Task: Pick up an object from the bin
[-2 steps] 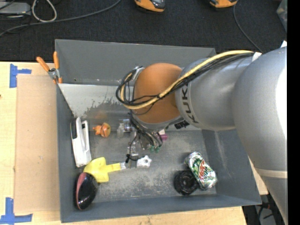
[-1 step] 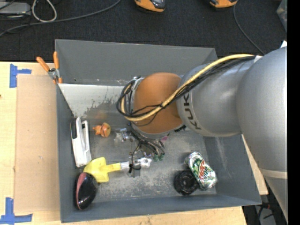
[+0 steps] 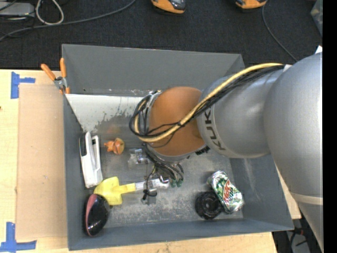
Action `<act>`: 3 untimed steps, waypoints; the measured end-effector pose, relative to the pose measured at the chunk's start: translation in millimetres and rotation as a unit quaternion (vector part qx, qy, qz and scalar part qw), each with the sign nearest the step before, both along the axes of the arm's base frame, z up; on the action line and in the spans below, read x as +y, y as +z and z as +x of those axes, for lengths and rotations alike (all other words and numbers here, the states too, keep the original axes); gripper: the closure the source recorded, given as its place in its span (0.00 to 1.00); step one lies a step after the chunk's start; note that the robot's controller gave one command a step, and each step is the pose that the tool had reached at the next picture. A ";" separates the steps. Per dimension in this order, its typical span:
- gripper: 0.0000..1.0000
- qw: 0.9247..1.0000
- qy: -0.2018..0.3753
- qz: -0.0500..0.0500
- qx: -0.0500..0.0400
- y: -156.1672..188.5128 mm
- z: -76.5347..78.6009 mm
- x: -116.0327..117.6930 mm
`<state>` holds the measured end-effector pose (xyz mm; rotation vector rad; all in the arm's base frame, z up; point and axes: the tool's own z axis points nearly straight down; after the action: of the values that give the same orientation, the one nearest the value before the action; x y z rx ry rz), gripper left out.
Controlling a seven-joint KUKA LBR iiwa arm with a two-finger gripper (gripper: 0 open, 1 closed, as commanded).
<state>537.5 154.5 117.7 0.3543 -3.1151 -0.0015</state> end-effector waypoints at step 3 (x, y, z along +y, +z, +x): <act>1.00 0.998 0.065 0.002 -0.003 -48.0 -9.0 10.2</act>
Offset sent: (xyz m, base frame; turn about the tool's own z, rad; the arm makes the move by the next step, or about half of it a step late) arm -0.0089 0.0102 -0.0477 -0.1367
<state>528.5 164.7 69.7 0.5574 -3.0908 -0.0053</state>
